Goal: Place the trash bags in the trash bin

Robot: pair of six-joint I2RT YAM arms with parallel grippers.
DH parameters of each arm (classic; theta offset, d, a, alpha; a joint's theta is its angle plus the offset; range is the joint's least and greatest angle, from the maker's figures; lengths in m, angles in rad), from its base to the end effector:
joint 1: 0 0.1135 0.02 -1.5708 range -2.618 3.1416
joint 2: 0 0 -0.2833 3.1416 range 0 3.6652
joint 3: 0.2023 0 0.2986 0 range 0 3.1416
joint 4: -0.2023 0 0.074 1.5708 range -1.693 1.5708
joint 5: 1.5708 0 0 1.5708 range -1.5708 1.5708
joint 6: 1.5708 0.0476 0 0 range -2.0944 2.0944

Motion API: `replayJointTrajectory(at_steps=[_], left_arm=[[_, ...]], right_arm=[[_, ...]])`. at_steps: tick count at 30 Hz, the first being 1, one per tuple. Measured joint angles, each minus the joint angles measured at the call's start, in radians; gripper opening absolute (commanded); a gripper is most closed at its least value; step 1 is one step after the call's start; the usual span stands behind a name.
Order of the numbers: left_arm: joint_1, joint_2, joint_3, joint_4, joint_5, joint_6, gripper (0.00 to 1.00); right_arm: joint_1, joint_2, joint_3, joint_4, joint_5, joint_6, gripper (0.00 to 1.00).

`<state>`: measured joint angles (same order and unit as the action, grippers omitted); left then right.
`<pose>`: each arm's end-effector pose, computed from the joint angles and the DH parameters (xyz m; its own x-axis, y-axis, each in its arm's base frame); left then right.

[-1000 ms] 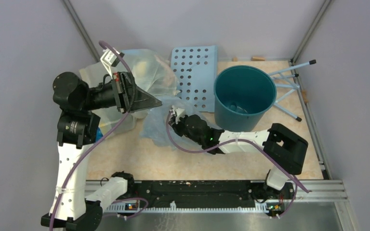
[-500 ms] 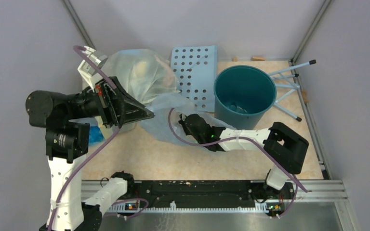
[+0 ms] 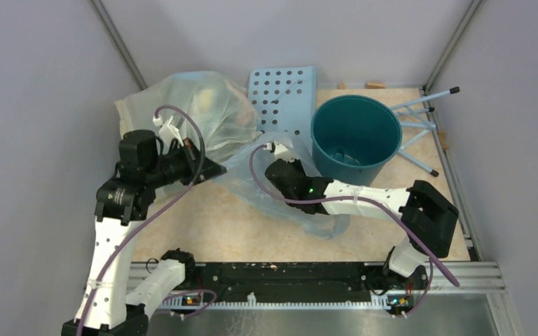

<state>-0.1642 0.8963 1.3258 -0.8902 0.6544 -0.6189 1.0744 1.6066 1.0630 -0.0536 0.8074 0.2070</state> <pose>0.1769 -0.0587 0.4614 -0.7445 -0.3432 -0.5726 0.2893 0.6071 -0.7401 0.2207 0.3353 0.2366 -0.3286 -0.3083 -0.8928 -0.2614 0.9380 -0.2277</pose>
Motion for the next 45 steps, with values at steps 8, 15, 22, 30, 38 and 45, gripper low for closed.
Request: replayJointTrajectory(at_steps=[8, 15, 22, 30, 38, 45], left_arm=[[0.000, -0.107, -0.119, -0.078, -0.172, 0.001, 0.00], [0.000, -0.125, -0.139, -0.066, -0.178, 0.001, 0.00], [0.000, -0.119, -0.205, -0.104, -0.243, -0.006, 0.00], [0.000, -0.159, -0.204, -0.174, -0.260, -0.034, 0.00], [0.000, -0.189, -0.204, -0.184, -0.174, -0.065, 0.00], [0.000, -0.153, -0.178, -0.155, -0.068, -0.098, 0.00]], right_arm=[[0.001, -0.001, -0.019, -0.167, 0.052, 0.055, 0.00], [0.002, -0.022, -0.175, 0.113, -0.184, 0.008, 0.00], [0.002, 0.040, -0.212, 0.469, -0.333, -0.030, 0.00], [0.000, 0.211, -0.138, 0.709, -0.547, 0.029, 0.00], [-0.002, 0.461, 0.020, 0.831, -0.723, 0.176, 0.00], [0.003, 0.614, 0.137, 0.798, -0.773, 0.249, 0.00]])
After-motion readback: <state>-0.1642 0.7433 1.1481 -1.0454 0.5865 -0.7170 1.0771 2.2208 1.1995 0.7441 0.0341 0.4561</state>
